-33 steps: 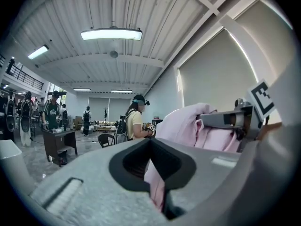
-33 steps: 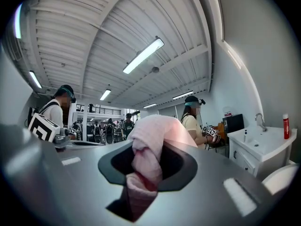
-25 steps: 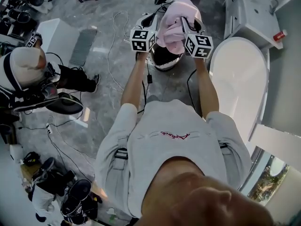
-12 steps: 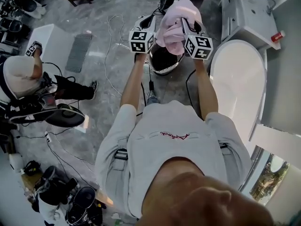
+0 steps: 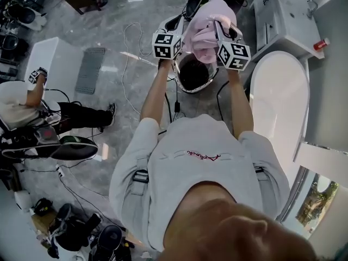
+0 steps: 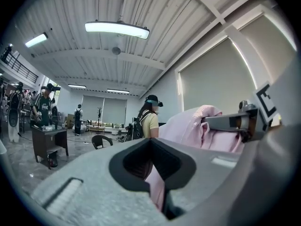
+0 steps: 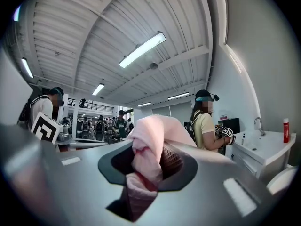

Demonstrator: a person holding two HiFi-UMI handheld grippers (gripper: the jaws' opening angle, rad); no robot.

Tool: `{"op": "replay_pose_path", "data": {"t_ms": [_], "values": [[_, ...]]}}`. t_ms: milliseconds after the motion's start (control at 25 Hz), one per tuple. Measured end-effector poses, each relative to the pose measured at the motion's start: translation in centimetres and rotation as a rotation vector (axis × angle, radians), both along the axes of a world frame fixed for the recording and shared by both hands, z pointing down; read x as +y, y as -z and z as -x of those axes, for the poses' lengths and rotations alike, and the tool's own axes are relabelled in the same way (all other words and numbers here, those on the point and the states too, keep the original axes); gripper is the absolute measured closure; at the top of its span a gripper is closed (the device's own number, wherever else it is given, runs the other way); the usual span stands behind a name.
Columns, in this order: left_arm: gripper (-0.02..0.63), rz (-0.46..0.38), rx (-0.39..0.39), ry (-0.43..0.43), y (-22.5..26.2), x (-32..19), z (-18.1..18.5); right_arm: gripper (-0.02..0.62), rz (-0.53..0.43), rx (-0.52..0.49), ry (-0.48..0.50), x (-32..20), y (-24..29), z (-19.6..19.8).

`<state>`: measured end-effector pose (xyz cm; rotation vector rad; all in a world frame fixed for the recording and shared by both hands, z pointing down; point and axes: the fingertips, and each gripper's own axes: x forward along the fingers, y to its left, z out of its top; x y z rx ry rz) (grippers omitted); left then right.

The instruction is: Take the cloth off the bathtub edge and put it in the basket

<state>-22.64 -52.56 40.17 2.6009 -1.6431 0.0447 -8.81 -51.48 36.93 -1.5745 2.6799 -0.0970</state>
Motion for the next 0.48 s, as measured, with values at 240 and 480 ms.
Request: {"op": "replay_pose_path", "data": {"t_ms": [240, 480], "values": [[0.606, 0.017, -0.009, -0.052, -1.2, -1.6, 2.2, 0.488, 0.0, -0.005, -0.053, -1.2, 0.0, 2.0], [0.606, 0.048, 0.002, -0.046, -2.9, -3.1, 3.5, 0.488, 0.024, 0.007, -0.053, -2.5, -1.3, 3.2]]}}
